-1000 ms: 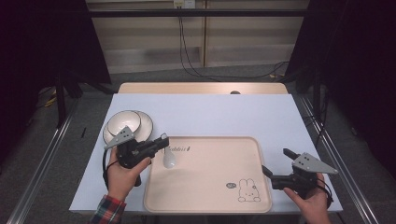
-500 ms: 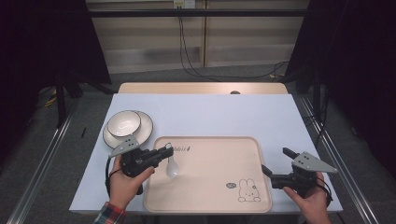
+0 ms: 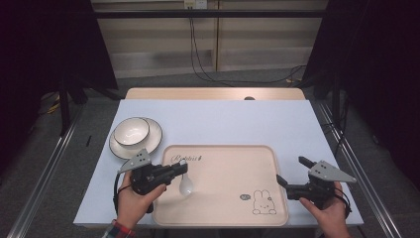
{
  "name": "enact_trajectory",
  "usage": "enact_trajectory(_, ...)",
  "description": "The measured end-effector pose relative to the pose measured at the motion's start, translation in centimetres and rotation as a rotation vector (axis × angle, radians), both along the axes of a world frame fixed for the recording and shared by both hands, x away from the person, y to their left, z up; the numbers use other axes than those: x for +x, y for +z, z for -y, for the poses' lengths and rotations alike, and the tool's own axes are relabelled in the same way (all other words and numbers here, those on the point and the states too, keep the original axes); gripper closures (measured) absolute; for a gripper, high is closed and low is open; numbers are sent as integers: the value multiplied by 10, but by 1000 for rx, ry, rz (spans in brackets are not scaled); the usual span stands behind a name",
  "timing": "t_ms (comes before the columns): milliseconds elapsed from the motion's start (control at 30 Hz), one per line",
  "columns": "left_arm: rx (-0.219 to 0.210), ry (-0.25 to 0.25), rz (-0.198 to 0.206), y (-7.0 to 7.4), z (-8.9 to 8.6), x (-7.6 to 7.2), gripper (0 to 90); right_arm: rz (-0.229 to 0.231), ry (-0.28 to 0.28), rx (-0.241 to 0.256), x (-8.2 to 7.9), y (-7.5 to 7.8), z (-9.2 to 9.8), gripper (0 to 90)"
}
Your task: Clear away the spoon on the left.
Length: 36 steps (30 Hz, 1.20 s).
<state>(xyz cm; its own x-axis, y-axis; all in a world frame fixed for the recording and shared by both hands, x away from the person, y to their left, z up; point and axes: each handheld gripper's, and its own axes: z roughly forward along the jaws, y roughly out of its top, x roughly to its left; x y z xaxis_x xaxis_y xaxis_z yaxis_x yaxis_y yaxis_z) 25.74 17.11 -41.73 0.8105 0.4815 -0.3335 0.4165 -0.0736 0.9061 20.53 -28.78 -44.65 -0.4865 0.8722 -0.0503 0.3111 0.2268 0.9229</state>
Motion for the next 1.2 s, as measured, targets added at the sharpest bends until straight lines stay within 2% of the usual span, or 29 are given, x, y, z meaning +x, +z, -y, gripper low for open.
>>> enact_trajectory(100,-12,-13,-3,-1,1,-3,856,-2,9,2,0,0,-1,30)
enact_trajectory(133,-1,-9,-5,-1,1,-4,855,-1,7,2,0,0,-1,30)
enact_trajectory(233,-7,-24,-8,-2,2,-6,855,2,6,0,0,0,-1,30)
enact_trajectory(500,-35,-24,-68,-12,-1,-4,851,-1,9,-3,0,0,-2,30)
enact_trajectory(667,-53,-24,-81,-15,-2,0,850,-1,7,-4,0,0,-2,30)
enact_trajectory(933,-8,2,-38,-20,-7,10,821,-2,14,-4,1,0,-3,30)
enact_trajectory(1033,28,19,-7,-23,-8,16,794,-5,16,-5,1,-1,-4,30)
enact_trajectory(1100,33,19,-4,-24,-8,18,777,-4,18,-9,1,-1,-4,30)
enact_trajectory(1200,75,46,8,-29,-10,25,748,-3,17,-12,1,-1,-4,30)
